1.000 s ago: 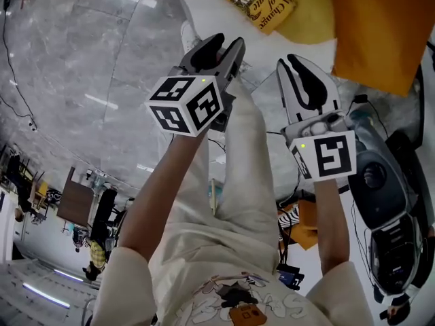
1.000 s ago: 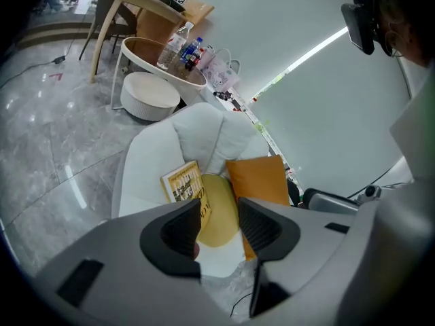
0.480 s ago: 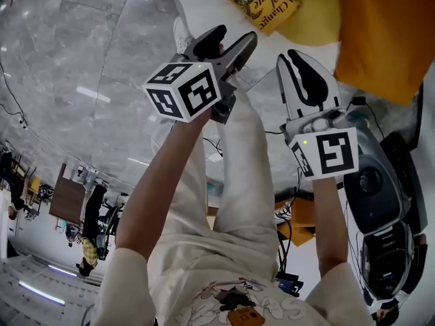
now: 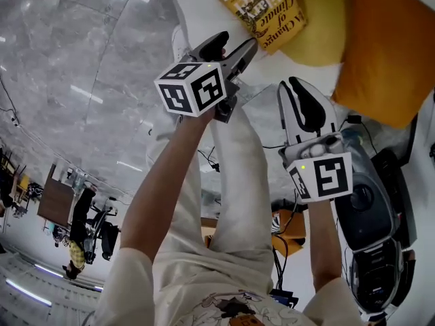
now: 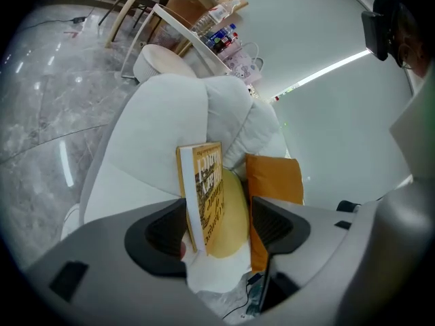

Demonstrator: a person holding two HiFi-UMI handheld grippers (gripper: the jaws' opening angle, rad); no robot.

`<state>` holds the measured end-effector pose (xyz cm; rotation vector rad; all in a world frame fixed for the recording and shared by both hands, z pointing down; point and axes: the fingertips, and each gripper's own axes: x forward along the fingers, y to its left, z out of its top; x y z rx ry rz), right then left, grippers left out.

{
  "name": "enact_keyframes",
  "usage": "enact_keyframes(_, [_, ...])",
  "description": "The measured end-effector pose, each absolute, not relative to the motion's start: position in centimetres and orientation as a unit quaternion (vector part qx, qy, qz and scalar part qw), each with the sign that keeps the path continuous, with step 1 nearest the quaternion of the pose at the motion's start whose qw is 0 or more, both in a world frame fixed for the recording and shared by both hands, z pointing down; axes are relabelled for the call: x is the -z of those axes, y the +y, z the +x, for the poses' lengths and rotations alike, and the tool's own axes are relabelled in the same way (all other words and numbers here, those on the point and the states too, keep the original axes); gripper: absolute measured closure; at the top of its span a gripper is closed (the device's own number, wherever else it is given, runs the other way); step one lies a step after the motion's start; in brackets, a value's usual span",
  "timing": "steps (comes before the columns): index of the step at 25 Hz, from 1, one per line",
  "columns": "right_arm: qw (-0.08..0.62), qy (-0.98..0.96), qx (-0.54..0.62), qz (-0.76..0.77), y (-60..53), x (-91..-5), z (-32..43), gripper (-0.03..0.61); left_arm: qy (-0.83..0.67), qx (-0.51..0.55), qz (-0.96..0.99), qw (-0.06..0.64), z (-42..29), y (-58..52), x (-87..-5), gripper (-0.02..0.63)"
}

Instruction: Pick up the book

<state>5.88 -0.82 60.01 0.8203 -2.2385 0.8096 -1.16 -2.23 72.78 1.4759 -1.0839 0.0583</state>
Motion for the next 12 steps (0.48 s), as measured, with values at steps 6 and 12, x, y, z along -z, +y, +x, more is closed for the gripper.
enact_keyframes(6, [0.306, -0.842, -0.315, 0.314, -1.0, -61.3, 5.8, 0.518, -0.461, -0.024, 0.641, 0.613, -0.5, -3.2, -74.8, 0.291])
enact_keyframes(12, [0.308, -0.839, -0.325, 0.309, -1.0, -62.8, 6.1, 0.517, -0.46, -0.016, 0.627, 0.629, 0.8, -3.5, -77.7, 0.273])
